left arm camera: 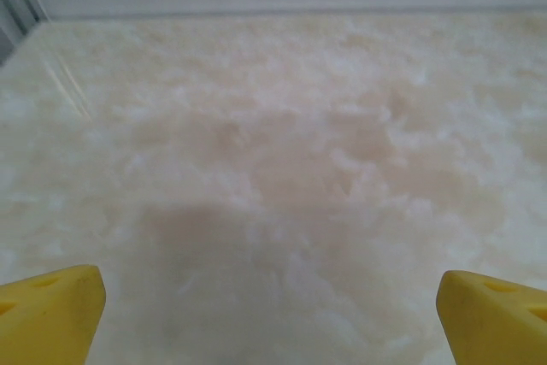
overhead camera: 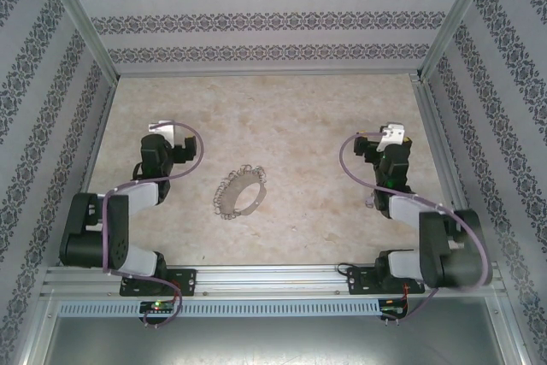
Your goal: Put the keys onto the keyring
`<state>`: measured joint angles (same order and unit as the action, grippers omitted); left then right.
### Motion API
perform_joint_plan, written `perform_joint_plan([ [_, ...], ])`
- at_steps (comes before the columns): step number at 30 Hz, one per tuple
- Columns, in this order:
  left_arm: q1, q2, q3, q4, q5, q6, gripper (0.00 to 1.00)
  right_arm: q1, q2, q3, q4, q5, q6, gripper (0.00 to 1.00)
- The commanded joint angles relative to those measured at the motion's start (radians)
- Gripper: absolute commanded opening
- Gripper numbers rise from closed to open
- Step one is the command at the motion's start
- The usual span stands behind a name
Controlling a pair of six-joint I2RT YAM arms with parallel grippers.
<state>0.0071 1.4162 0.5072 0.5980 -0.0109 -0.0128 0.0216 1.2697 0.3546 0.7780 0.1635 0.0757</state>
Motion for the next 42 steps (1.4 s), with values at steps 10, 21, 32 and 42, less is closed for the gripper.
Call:
perform_joint_plan([
  [10,0.002,-0.193,0.269,-0.589,0.014,-0.276,1.00,-0.054,-0.189,0.164,-0.410,-0.248,0.336,0.98],
  [21,-0.040,-0.265,0.312,-0.785,0.316,-0.563,0.98,0.182,-0.096,0.295,-0.749,-0.450,0.367,0.82],
  [32,-0.309,-0.237,0.382,-1.042,0.323,-0.317,0.87,0.474,-0.026,0.240,-0.764,-0.358,0.490,0.78],
  [42,-0.541,-0.040,0.556,-1.175,0.146,-0.181,0.87,0.476,-0.050,0.274,-0.952,-0.169,0.504,0.98],
])
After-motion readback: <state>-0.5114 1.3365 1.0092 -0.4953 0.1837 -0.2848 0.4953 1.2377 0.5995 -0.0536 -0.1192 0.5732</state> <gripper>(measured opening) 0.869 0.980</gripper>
